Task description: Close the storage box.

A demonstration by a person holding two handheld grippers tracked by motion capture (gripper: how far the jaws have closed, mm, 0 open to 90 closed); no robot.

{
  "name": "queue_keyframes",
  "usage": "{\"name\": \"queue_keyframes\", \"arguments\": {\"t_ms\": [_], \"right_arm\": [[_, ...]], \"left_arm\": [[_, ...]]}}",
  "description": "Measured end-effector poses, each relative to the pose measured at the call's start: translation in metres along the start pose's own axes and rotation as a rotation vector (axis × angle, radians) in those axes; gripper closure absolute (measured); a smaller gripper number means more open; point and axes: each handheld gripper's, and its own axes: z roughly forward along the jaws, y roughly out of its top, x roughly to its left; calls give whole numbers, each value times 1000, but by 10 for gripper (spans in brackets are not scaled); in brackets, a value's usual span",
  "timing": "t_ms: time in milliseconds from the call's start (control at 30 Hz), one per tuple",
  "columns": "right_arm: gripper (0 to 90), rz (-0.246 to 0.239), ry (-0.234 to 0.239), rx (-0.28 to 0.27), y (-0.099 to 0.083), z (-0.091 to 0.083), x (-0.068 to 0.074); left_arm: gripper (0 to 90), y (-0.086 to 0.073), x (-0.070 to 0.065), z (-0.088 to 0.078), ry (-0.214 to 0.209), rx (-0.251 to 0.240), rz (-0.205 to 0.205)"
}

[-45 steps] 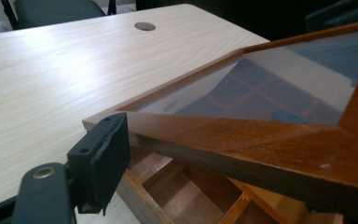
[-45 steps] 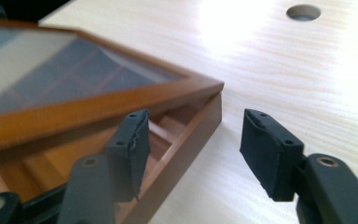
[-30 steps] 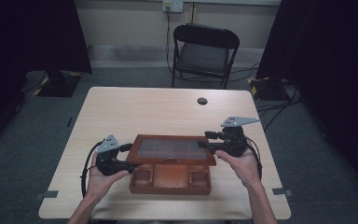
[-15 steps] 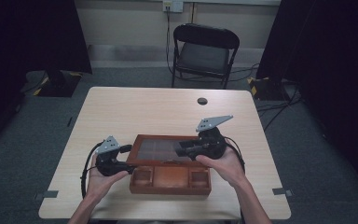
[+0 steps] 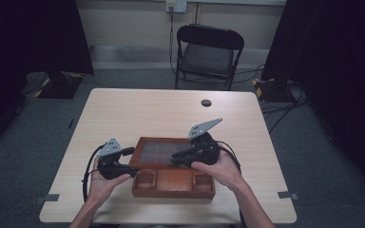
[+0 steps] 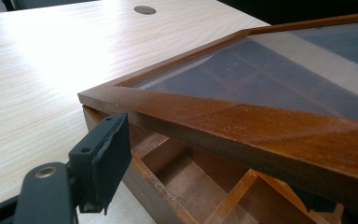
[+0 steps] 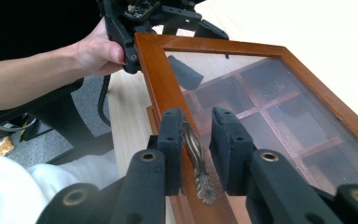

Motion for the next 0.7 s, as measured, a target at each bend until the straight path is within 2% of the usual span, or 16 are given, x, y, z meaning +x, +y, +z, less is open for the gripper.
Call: {"name": "queue_keyframes", "arguments": {"t_ms": [367, 467, 567, 700], "right_arm": [[782, 15, 50, 28, -1, 5, -7], [805, 9, 64, 42, 0, 6, -8], [821, 5, 68, 63, 3, 7, -7], [824, 3, 70, 60, 3, 7, -8]], "left_arm": [[217, 0, 0, 1, -1, 5, 5], [215, 0, 1, 1, -2, 13, 19], [215, 0, 1, 1, -1, 13, 12], [214, 0, 2, 1, -4, 16, 20]]}}
